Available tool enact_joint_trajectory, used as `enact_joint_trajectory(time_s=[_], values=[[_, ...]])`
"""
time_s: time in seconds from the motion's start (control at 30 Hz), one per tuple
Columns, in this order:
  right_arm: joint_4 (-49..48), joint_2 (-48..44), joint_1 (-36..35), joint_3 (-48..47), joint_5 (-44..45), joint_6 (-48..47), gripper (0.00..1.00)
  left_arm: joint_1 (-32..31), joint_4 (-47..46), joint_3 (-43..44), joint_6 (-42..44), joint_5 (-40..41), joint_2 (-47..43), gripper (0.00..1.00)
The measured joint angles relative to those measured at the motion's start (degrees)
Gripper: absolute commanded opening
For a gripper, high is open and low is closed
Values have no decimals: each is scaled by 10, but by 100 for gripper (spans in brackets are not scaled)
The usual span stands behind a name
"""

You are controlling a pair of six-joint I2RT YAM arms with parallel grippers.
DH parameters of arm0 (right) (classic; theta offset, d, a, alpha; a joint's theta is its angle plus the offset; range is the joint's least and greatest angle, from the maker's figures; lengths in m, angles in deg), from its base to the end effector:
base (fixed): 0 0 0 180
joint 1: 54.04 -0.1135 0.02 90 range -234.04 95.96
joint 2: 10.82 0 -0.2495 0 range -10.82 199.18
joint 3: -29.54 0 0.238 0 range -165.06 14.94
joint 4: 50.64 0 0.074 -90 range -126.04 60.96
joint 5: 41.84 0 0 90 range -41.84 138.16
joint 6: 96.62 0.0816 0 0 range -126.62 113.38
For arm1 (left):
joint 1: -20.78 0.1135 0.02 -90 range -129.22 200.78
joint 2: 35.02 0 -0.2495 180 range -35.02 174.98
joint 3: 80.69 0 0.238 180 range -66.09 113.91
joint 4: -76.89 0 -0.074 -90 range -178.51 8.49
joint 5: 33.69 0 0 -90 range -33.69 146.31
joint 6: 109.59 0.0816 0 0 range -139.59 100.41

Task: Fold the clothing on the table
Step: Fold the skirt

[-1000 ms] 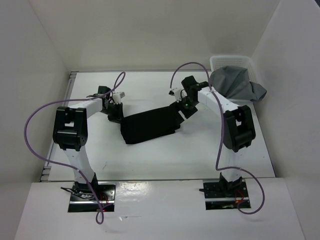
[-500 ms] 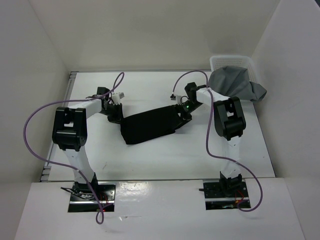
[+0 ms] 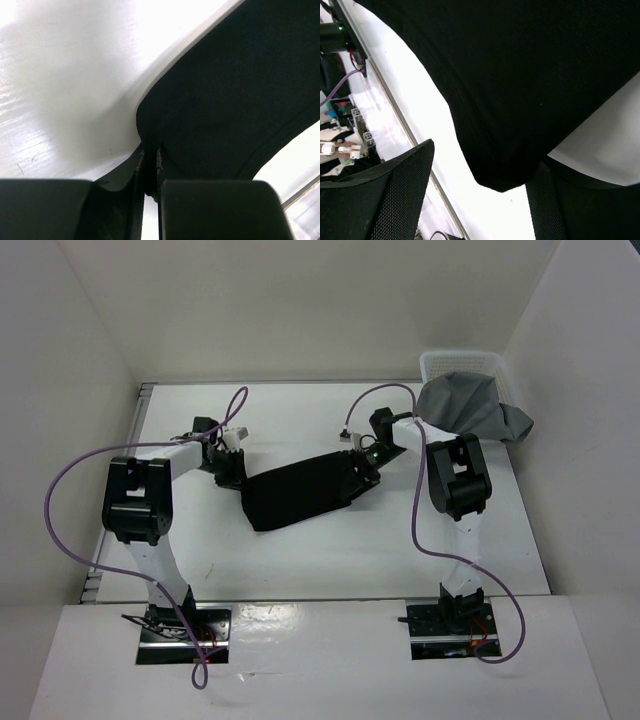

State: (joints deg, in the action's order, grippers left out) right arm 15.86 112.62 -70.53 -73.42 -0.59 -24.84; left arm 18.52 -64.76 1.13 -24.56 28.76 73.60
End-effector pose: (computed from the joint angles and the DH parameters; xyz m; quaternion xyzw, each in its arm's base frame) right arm 0.3538 0.1687 0.1108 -0.2820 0.8659 0.4122 0.0302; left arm 0.3718 -0.0524 0.1098 0.0288 0.9494 -0.2452 0.1939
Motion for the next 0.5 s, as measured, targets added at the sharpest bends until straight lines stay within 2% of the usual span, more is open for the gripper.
enact_joint_trajectory(time_s=[0.5], values=[[-17, 9, 0, 30, -32, 10, 67, 0, -9, -10, 0, -9, -5, 0]])
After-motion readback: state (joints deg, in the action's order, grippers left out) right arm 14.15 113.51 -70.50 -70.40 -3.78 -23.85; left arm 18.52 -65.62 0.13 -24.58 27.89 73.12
